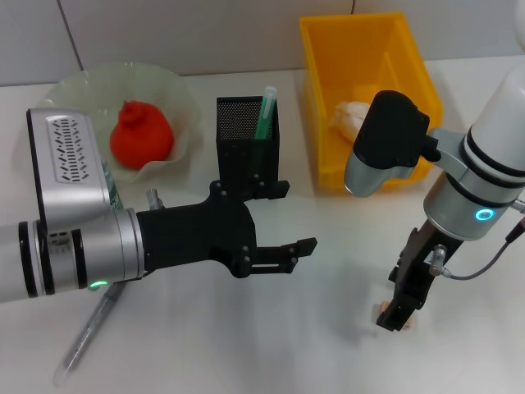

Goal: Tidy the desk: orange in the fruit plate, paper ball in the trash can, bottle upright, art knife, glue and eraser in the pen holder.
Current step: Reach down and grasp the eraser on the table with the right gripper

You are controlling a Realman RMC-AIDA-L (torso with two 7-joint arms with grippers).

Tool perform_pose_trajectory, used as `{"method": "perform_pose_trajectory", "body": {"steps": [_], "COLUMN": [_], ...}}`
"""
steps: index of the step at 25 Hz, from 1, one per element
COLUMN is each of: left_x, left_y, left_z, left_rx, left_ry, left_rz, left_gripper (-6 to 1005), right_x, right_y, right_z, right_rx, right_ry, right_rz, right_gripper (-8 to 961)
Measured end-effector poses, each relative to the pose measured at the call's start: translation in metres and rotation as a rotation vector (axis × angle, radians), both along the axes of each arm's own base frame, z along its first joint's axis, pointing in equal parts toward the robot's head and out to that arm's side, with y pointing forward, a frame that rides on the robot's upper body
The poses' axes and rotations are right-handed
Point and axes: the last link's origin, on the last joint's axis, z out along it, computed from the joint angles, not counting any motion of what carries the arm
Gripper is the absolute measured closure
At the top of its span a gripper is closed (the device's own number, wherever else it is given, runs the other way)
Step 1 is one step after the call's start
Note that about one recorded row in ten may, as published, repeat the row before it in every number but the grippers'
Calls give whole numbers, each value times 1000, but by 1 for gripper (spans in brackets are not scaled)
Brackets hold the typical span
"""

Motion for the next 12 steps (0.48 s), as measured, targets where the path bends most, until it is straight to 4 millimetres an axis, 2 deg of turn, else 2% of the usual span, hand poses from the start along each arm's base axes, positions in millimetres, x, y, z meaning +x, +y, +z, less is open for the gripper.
{"method": "perform_pose_trajectory", "body": {"steps": [12], "left_x": [-1], "left_y": [0], "left_z": [0], "left_rx": [2], "left_ry": [1], "left_rz": [-3], "left_gripper": [154], "right_x": [-1], "right_y": [-2], "right_z": [-5], "right_rx": [-11], "right_ry": [-23], "right_rz": [1], "right_gripper": [210]}}
